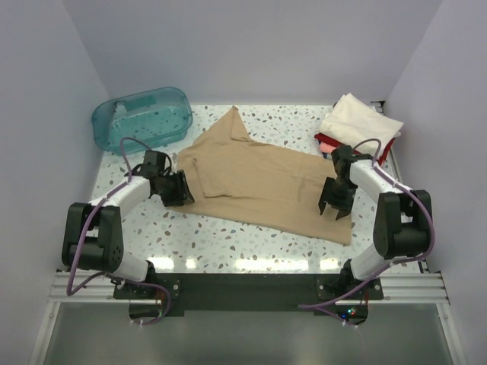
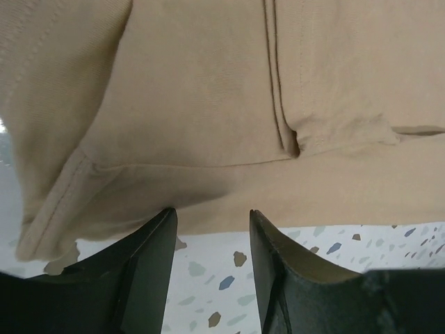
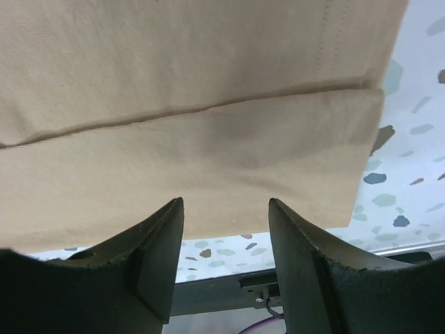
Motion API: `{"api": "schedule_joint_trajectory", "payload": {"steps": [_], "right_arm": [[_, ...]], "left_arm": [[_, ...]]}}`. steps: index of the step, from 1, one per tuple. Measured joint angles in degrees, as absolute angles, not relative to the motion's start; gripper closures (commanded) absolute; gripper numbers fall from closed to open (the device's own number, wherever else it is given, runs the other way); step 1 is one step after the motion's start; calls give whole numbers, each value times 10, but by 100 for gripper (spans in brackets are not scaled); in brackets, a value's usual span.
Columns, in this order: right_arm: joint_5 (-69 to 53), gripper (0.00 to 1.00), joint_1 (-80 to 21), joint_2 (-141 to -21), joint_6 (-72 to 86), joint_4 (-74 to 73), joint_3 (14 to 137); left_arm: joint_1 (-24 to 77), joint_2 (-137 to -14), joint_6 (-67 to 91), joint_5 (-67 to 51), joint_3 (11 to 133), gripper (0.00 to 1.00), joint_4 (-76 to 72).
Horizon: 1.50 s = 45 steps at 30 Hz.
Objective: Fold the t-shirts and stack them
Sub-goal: Fold the tshirt
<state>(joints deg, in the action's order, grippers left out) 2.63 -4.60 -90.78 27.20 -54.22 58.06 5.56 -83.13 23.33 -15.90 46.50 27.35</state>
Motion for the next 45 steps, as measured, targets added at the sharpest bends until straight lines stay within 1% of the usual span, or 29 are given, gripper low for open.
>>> {"api": "schedule_joint_trajectory", "payload": {"steps": [4,9,14,19,27,33,38,42,45], "right_arm": [[15,45,-46,-931,270,-517,562],[-1,45,-48,-954,270,-505,532],[-15,45,-48,-948,277,-512,519],[-28,45,-51,-923,295,-518,487],[-39,45,-62,-894,310,-529,457],[-43,45,-64,-870,309,-553,476],[-47,45,-64,-843,304,-566,530],[-54,45,-64,-829,304,-566,545],[-56,45,-64,-826,304,-569,545]], "left_arm": [[56,-860,250,-180,436,50,225],[49,-856,260,-173,420,51,207],[31,-810,265,-144,382,51,206],[17,-754,276,-100,349,51,237],[17,-708,281,-50,355,52,297],[58,-669,291,-55,423,55,296],[127,-712,309,-71,459,55,258],[176,-798,319,-72,478,56,244],[192,-838,322,-71,481,56,245]]}}
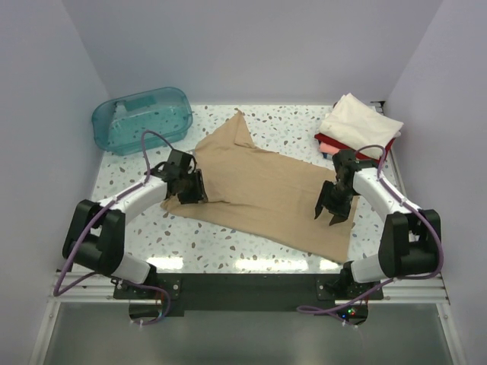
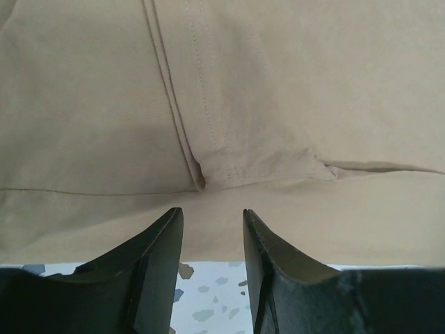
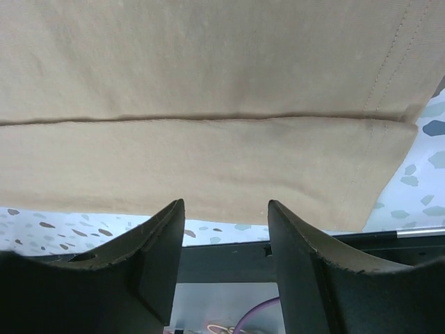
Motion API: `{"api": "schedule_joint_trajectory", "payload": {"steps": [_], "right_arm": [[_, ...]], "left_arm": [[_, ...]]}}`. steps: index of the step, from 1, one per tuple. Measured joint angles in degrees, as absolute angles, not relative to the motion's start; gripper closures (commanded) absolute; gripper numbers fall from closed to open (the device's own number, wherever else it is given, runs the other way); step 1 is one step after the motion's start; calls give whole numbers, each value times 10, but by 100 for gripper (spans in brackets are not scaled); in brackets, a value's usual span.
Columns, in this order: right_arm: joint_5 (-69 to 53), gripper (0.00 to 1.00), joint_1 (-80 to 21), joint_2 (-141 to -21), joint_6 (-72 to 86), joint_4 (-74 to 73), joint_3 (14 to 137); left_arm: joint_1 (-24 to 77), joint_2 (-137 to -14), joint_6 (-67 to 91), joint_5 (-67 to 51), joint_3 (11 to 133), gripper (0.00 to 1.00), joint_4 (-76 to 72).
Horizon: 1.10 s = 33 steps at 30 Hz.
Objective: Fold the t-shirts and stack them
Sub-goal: Fold the tshirt
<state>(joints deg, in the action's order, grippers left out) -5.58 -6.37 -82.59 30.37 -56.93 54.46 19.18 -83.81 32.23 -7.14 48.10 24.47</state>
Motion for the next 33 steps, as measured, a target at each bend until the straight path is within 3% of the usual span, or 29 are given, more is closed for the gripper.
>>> {"api": "schedule_joint_trajectory", "payload": {"steps": [26,27,29,30,33], "right_arm": [[-56,45,-64,-820,293,-577,544],[-56,45,-64,-820,293,-577,544],[-56,45,-64,-820,293,-577,544],[-56,45,-64,-820,293,-577,544],[-56,45,-64,-820,292,-578,544]], "left_arm": [[210,-917,324,-40,508,67,221],[212,-920,324,-41,508,68,221],[214,-925,325,-40,508,80,222],[215,-927,324,-40,508,80,222],[216,-928,325,-40,510,96,222]]}}
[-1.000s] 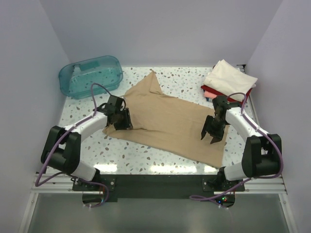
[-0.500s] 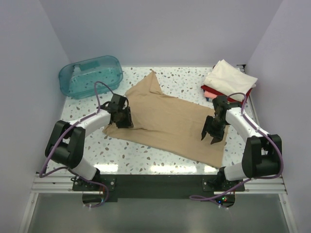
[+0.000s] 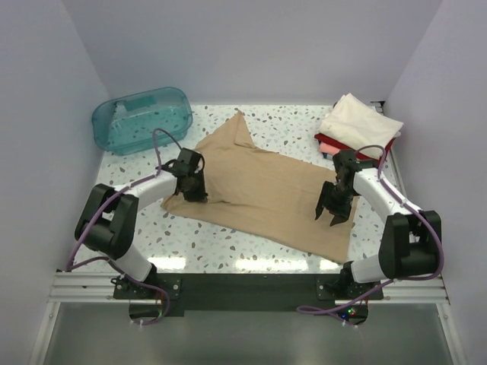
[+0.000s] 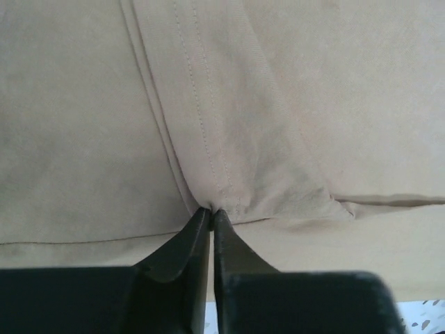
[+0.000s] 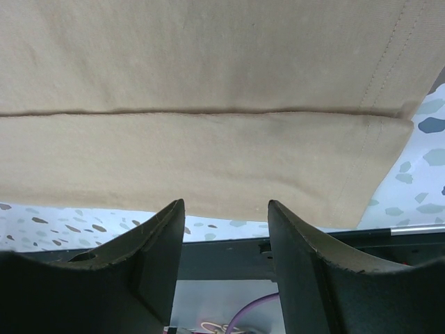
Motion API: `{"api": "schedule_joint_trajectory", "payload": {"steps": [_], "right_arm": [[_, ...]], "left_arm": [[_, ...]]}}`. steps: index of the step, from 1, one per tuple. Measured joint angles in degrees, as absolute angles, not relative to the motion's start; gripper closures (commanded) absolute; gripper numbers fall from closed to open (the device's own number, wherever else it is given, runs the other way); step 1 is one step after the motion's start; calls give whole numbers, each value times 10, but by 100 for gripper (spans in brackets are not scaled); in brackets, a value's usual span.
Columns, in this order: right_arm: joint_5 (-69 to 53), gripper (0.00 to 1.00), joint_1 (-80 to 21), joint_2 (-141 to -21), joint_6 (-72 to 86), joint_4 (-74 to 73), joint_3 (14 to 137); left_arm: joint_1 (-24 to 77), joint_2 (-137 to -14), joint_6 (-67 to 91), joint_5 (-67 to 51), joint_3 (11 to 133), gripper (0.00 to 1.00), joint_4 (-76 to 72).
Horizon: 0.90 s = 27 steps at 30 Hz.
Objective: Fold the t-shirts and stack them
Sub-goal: Fold the tshirt
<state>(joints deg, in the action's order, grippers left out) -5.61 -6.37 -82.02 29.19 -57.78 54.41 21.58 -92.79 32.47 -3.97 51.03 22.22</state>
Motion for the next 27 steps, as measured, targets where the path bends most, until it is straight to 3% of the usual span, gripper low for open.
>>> {"api": "schedule_joint_trajectory", "payload": {"steps": [2,27], "right_arm": [[-56,45,-64,-820,291,-578,544],[-55,45,-64,-852,278,-579,569]], "left_arm": [[218,-928,325,-40,516,100,222],[256,-1064,317,-74,705,100,213]]}}
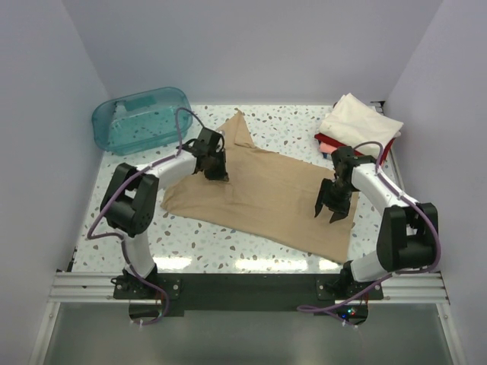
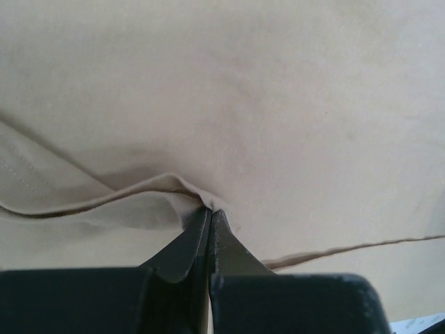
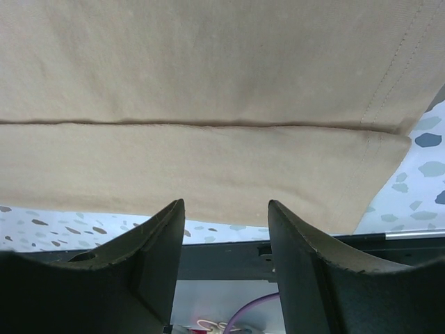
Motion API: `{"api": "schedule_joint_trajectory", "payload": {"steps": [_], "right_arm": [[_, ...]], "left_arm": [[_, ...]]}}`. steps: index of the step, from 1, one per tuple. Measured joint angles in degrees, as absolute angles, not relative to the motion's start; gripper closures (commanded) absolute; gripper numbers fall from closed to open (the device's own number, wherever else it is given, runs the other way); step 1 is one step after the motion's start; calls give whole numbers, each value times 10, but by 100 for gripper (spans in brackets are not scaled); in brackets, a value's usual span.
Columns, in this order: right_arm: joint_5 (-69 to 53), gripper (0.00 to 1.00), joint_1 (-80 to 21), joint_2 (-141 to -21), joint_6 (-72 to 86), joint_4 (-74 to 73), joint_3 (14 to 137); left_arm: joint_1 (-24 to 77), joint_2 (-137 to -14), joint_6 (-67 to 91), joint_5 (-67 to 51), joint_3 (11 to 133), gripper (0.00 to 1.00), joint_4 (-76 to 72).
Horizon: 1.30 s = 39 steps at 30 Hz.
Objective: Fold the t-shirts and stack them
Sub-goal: Fold the tshirt
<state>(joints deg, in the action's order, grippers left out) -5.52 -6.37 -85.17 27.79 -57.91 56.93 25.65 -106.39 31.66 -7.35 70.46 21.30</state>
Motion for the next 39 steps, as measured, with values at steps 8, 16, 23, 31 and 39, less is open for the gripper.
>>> {"api": "schedule_joint_trajectory", "payload": {"steps": [8,16,23,31,39], "right_arm": [[-55,45,-64,-865,274,-579,569],[-55,44,-64,-875,274,-577,569],[-55,44,-64,-875,273,-576,576],[-56,44,-64,-875,272,-566,600],[-72,44,-64,-889,268,-533,594]], "left_arm": [[269,-1105,302,-89,752,95,224],[276,-1119,300,-118,775,59,227],[276,-1110,324,-143,786,39,218],[249,-990,337,-163,727,29,173],[150,-954,334,-150,617,29,150]]}}
